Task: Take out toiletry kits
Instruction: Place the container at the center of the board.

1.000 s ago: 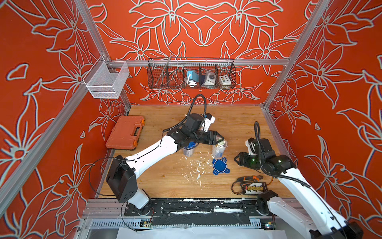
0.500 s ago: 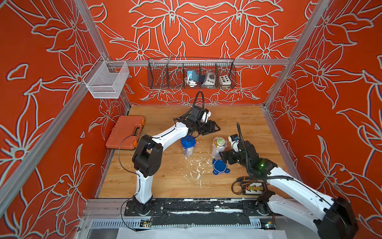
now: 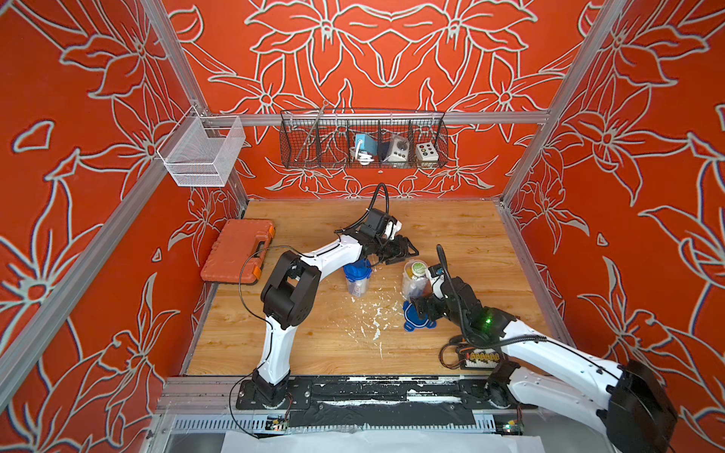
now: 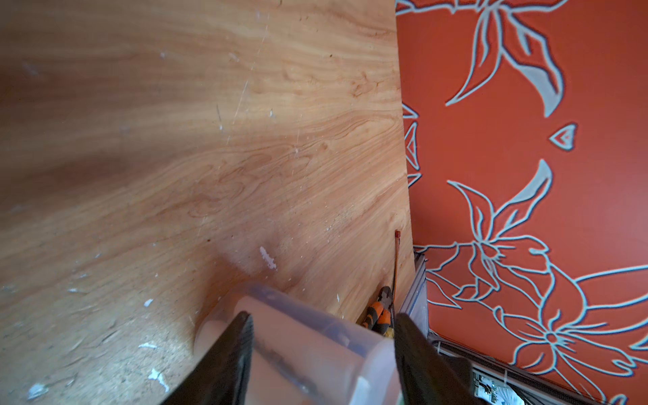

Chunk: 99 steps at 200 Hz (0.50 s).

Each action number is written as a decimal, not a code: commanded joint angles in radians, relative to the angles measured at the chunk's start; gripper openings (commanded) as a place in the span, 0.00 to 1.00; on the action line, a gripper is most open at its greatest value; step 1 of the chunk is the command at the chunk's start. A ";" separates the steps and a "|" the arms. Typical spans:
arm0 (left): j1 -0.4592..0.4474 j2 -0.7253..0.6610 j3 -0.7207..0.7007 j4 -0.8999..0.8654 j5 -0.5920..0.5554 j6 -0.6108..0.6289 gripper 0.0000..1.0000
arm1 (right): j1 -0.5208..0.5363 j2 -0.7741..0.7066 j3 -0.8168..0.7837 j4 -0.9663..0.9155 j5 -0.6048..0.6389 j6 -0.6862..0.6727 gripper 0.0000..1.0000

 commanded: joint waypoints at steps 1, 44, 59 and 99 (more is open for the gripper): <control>-0.001 -0.003 -0.033 0.057 0.047 -0.039 0.60 | 0.002 0.008 -0.029 0.108 0.041 -0.016 0.97; -0.003 0.001 -0.064 0.091 0.071 -0.063 0.60 | 0.003 0.123 0.004 0.244 0.117 -0.059 0.97; -0.006 0.001 -0.077 0.103 0.074 -0.071 0.59 | 0.002 0.165 0.026 0.268 0.118 -0.070 0.97; -0.010 0.003 -0.099 0.113 0.074 -0.076 0.59 | 0.003 0.238 0.048 0.320 0.158 -0.073 0.97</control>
